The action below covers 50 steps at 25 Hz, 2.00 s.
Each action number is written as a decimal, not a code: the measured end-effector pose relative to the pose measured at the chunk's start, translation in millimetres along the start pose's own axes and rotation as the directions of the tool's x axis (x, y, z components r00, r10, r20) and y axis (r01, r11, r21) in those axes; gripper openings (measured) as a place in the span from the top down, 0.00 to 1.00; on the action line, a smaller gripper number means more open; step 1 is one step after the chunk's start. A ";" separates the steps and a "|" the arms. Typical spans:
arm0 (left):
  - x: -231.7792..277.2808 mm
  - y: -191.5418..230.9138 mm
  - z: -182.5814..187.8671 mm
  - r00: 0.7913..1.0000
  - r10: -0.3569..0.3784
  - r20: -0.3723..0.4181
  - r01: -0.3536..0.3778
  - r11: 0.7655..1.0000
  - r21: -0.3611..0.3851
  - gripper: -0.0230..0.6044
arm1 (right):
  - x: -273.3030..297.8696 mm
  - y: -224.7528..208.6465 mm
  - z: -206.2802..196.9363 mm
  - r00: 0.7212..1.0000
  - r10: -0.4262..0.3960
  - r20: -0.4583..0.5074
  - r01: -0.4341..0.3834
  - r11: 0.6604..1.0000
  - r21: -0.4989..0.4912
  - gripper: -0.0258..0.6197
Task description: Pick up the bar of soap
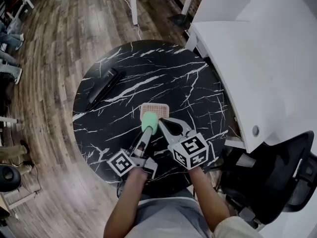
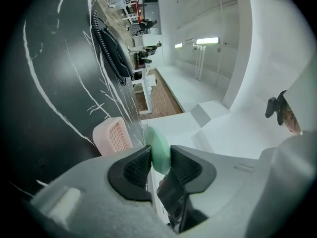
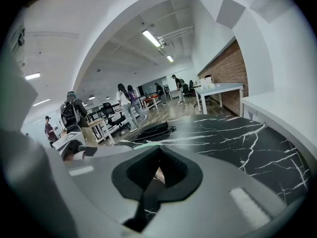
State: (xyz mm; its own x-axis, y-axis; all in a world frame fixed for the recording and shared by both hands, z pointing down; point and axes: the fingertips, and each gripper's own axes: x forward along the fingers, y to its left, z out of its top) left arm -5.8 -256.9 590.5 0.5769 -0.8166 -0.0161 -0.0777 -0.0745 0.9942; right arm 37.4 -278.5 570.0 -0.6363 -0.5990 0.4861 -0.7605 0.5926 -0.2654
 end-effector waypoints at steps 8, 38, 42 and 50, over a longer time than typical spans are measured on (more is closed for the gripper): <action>-1.7 -23.9 -1.0 0.999 -0.031 0.017 0.031 0.999 -0.007 0.77 | -21.7 4.9 9.1 0.999 -0.004 0.032 0.005 1.000 -0.013 0.96; 1.5 -104.1 -15.4 0.991 -0.131 0.028 0.132 0.991 -0.028 0.77 | -86.1 31.7 65.9 0.985 0.029 0.168 -0.013 0.995 -0.098 0.96; 0.7 -118.0 -11.7 0.989 -0.145 0.041 0.146 0.989 -0.019 0.77 | -97.6 33.1 74.0 0.981 0.026 0.192 -0.006 0.995 -0.104 0.96; 1.0 -150.2 -12.3 0.983 -0.183 0.026 0.183 0.983 -0.005 0.77 | -121.0 38.2 90.9 0.968 0.014 0.249 0.010 0.995 -0.094 0.96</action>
State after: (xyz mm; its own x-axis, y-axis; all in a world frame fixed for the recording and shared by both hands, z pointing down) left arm 16.5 -239.4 442.5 0.5599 -0.8040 -0.2001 0.0331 -0.2197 0.9750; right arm 73.6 -232.4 425.4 -0.6587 -0.7062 0.2594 -0.7515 0.6346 -0.1806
